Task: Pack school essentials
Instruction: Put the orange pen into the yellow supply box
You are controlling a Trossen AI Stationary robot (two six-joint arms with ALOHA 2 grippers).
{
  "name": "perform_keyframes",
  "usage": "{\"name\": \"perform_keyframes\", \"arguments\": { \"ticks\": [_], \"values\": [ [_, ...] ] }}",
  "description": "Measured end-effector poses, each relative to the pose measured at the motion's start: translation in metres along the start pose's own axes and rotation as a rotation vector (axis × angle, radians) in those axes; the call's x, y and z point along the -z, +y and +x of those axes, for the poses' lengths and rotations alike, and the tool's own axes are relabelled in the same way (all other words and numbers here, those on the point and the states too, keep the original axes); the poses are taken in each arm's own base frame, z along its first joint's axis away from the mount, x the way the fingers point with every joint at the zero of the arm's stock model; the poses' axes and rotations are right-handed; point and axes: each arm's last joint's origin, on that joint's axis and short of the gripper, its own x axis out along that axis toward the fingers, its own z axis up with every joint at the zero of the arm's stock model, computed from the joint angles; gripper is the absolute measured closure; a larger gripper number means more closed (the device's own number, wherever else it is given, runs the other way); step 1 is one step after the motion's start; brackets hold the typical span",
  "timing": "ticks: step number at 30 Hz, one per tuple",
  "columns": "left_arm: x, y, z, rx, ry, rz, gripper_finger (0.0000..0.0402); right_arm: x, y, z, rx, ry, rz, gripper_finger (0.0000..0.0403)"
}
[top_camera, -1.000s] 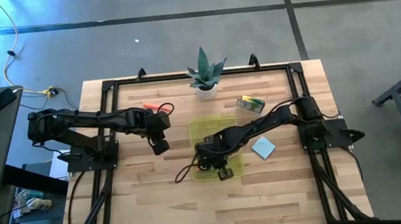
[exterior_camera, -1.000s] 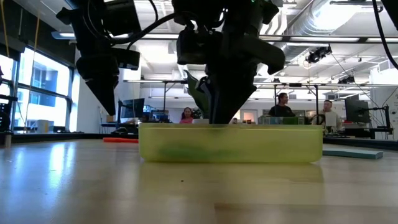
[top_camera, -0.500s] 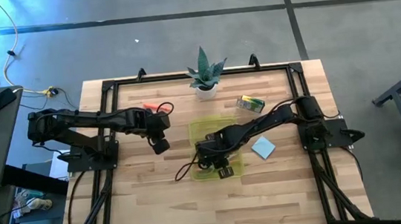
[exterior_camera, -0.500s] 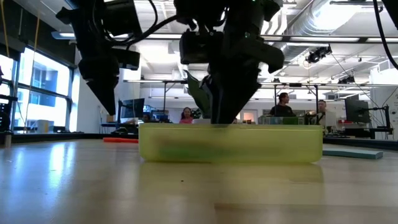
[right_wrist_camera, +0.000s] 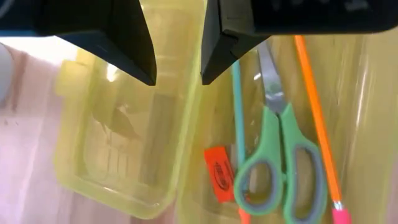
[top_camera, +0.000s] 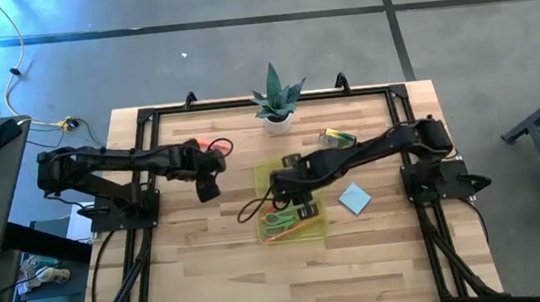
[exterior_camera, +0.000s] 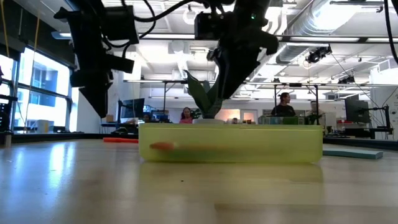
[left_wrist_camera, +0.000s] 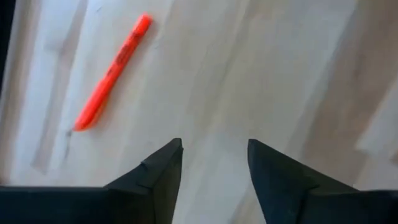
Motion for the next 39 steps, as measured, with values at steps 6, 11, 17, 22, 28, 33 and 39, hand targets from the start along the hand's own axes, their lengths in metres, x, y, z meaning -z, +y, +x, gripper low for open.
{"name": "perform_keyframes", "arguments": {
  "ticks": [6,11,17,22,28,33,39],
  "values": [
    [-0.002,0.027,0.009,-0.021,0.031,0.023,0.0227,0.009,-0.013,-0.013,0.005,0.029,0.012,0.0284],
    [-0.004,0.057,0.018,0.043,0.008,0.037,0.0229,0.017,-0.024,-0.023,0.012,0.055,0.033,0.0284],
    [-0.006,0.086,0.025,0.117,-0.077,-0.026,0.0229,0.027,-0.039,-0.046,0.102,0.055,0.033,0.0284],
    [-0.007,0.099,0.027,0.074,-0.114,-0.015,0.0229,0.037,-0.053,-0.074,0.133,0.002,0.075,0.0284],
    [-0.015,0.101,0.026,0.040,-0.194,0.083,0.0229,0.054,-0.064,-0.111,0.150,-0.073,0.106,0.0284],
    [-0.017,0.100,0.031,0.068,-0.212,0.238,0.0229,0.073,-0.062,-0.121,0.064,-0.109,0.160,0.0284],
    [-0.018,0.099,0.042,0.071,-0.162,0.317,0.0229,0.104,-0.049,-0.104,0.065,-0.150,0.225,0.0284]
  ]
}}
